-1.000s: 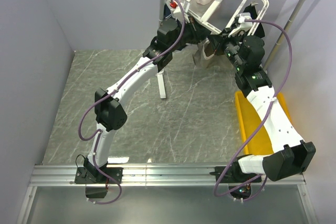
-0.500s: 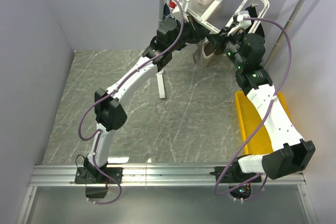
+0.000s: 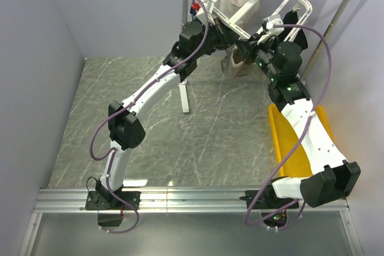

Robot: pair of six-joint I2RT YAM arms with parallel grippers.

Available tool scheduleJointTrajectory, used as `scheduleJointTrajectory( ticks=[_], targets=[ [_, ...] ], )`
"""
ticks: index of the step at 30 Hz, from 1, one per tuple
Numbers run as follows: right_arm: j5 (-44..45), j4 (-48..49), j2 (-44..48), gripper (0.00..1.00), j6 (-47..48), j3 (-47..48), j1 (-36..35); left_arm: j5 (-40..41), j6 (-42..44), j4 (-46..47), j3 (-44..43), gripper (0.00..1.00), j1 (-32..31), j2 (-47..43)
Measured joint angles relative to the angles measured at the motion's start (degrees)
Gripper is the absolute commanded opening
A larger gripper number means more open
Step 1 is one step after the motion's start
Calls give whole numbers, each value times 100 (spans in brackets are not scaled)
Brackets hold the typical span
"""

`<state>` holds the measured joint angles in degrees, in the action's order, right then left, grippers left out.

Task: Clip the underwear to the hanger

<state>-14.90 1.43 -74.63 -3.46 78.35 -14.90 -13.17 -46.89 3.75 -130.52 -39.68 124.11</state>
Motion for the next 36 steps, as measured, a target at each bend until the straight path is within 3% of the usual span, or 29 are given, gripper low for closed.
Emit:
scheduleJointTrajectory(
  ticks=[23, 29, 36],
  targets=[
    [782, 42, 87, 1, 1172, -142, -334, 0, -92, 162, 0, 1, -22, 35],
    [807, -83, 66, 16, 1244, -66, -337, 2, -92, 186, 0, 0, -31, 37],
    [798, -208, 48, 23, 1233, 22, -337, 2, -90, 210, 0, 1, -31, 37]
  ],
)
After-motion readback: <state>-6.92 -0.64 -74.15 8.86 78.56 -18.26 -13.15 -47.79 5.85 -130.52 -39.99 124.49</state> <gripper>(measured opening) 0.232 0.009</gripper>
